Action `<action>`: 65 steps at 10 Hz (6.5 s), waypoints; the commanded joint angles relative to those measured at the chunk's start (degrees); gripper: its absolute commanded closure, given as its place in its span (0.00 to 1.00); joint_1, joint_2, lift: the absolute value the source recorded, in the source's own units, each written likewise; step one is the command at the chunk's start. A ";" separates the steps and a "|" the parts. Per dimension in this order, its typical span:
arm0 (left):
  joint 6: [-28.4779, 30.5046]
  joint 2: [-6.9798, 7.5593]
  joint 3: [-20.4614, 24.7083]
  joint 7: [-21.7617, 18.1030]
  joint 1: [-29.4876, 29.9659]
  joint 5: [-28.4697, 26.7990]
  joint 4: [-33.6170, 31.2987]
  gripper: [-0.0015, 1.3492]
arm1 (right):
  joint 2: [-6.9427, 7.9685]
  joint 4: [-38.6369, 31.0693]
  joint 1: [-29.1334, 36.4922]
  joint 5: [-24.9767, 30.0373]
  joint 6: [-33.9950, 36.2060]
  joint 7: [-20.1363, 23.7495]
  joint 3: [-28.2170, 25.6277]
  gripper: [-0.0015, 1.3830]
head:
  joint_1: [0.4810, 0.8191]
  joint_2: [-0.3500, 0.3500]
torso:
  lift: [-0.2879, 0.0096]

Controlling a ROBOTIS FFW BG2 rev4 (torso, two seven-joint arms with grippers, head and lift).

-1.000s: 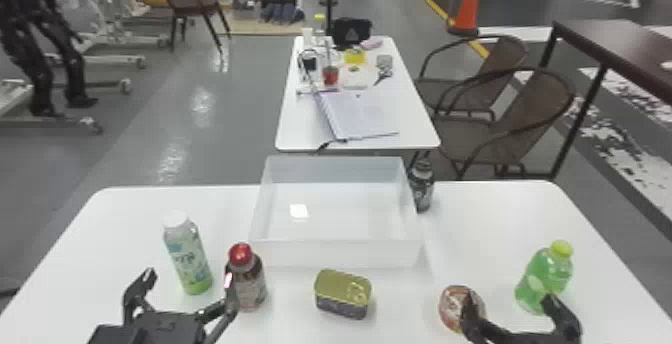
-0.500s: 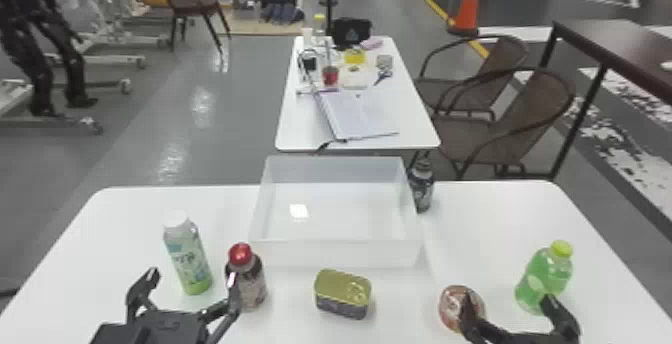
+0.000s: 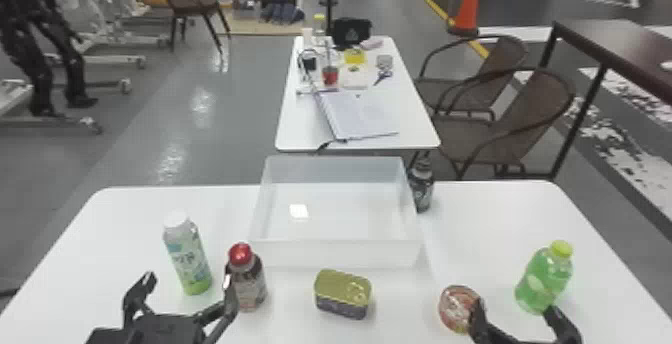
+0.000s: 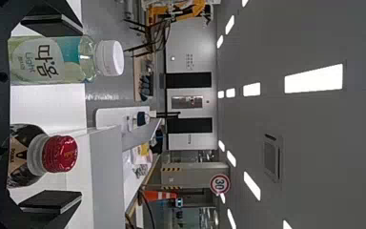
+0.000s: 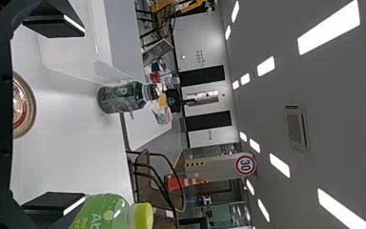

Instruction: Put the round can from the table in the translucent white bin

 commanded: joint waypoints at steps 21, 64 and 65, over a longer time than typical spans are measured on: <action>-1.63 -0.15 -0.11 -0.01 -0.36 1.66 1.38 0.07 | -0.89 9.73 -10.93 -4.04 19.85 3.97 0.04 0.06 | 0.20 0.50 | 0.63; -0.93 -0.15 -1.17 -0.89 -2.64 4.38 3.93 0.07 | -4.23 29.16 -49.16 -3.25 36.81 30.16 3.21 0.54 | 0.20 0.50 | 0.63; -0.93 -0.15 -1.17 -1.06 -2.91 4.47 4.19 0.07 | -4.50 32.76 -51.27 -3.52 35.84 31.39 4.97 0.54 | 0.20 0.50 | 0.63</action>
